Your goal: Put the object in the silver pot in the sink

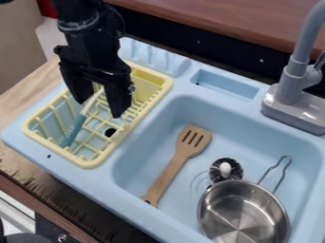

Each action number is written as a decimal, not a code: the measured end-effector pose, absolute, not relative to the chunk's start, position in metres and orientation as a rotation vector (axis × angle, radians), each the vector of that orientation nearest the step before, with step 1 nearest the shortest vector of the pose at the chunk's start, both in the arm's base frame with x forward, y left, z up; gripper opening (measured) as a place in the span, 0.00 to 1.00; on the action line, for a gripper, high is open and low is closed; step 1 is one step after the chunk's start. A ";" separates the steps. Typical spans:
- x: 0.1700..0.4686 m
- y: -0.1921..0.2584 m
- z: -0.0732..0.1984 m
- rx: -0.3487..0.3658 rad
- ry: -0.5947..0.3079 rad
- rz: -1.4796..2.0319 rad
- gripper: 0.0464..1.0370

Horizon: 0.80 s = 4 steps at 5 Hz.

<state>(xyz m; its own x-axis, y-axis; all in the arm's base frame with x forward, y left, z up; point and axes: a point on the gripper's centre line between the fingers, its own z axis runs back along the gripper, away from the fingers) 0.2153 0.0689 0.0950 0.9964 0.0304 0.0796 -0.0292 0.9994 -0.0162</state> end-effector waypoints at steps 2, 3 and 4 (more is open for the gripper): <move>0.218 0.062 0.089 -0.037 -0.012 0.141 0.96; 0.221 0.049 0.093 -0.074 -0.007 0.292 0.96; 0.226 0.031 0.105 -0.084 -0.041 0.452 0.96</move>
<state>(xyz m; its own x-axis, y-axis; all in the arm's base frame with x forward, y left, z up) 0.2260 0.0306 0.1049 0.8989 0.4377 0.0204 -0.4343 0.8962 -0.0905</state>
